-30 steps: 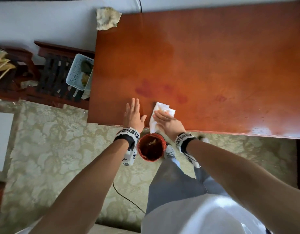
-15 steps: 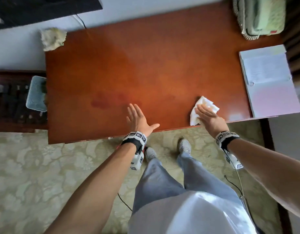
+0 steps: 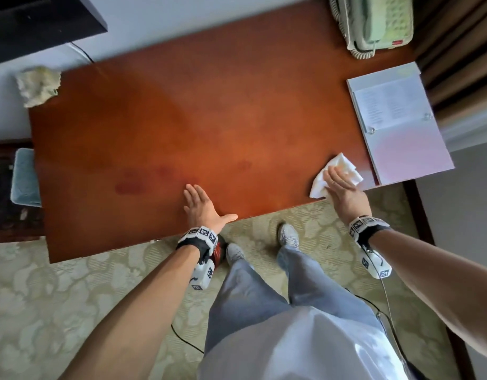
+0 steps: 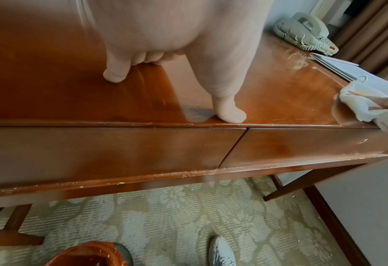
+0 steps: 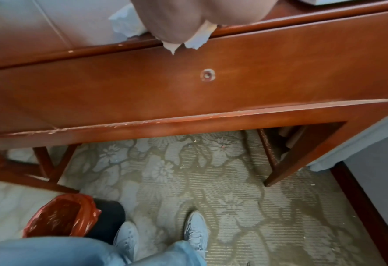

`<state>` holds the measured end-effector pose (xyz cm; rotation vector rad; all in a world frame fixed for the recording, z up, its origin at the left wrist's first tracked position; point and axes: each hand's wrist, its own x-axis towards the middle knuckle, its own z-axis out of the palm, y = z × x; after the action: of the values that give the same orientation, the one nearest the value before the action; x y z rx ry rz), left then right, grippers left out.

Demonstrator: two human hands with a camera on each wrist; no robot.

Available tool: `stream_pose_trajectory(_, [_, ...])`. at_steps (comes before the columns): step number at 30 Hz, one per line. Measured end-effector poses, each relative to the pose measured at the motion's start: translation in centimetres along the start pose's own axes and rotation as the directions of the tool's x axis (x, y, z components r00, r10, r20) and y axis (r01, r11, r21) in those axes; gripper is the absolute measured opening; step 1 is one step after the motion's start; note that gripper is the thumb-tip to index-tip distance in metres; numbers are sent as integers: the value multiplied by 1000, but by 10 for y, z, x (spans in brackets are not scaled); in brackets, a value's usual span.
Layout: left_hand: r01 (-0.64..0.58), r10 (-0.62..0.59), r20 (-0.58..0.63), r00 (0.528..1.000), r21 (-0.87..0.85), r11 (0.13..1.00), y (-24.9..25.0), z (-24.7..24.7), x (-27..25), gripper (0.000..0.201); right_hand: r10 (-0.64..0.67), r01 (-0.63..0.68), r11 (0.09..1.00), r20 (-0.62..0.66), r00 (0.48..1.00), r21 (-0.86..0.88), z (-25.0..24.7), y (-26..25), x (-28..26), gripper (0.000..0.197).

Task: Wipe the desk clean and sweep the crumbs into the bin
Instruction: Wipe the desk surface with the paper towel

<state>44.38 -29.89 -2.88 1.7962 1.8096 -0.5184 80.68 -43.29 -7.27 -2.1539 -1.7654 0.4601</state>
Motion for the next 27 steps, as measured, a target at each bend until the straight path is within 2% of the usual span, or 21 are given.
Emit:
stream_pose_trajectory(6, [-80, 80, 8, 997, -22, 997, -15, -5, 0, 145, -197, 197, 980, 114, 974, 11, 52, -86, 22, 50])
stream_pose_trajectory(9, [-184, 186, -6, 983, -172, 968, -46, -15, 1, 141, -329, 330, 944, 163, 930, 21, 85, -146, 32, 50])
stream_pose_trajectory(11, [-212, 201, -76, 977, -188, 959, -73, -17, 1, 147, -388, 393, 919, 213, 897, 22, 108, -186, 36, 52])
stream_pose_trajectory(14, [-80, 63, -150, 987, -110, 991, -114, -18, 5, 152, -424, 432, 901, 285, 860, 35, 140, -247, 39, 55])
stream_pose_trajectory(17, [99, -115, -123, 986, -132, 986, -149, -19, 7, 151, -449, 464, 885, 355, 820, 45, 162, -309, 41, 56])
stream_pose_trajectory(19, [126, -142, -100, 985, -151, 981, -167, -14, 10, 154, -454, 476, 878, 421, 786, 58, 169, -339, 47, 60])
stream_pose_trajectory(22, [124, -141, -92, 986, -167, 978, -175, -7, 11, 162, -469, 495, 867, 431, 771, 57, 173, -350, 59, 57])
stream_pose_trajectory(25, [122, -129, -48, 991, -116, 986, -166, -12, 10, 164, -469, 491, 867, 486, 737, 91, 158, -338, 70, 52])
stream_pose_trajectory(27, [98, -100, -19, 995, -76, 992, -153, -20, 9, 167, -463, 488, 869, 479, 745, 80, 145, -324, 78, 51])
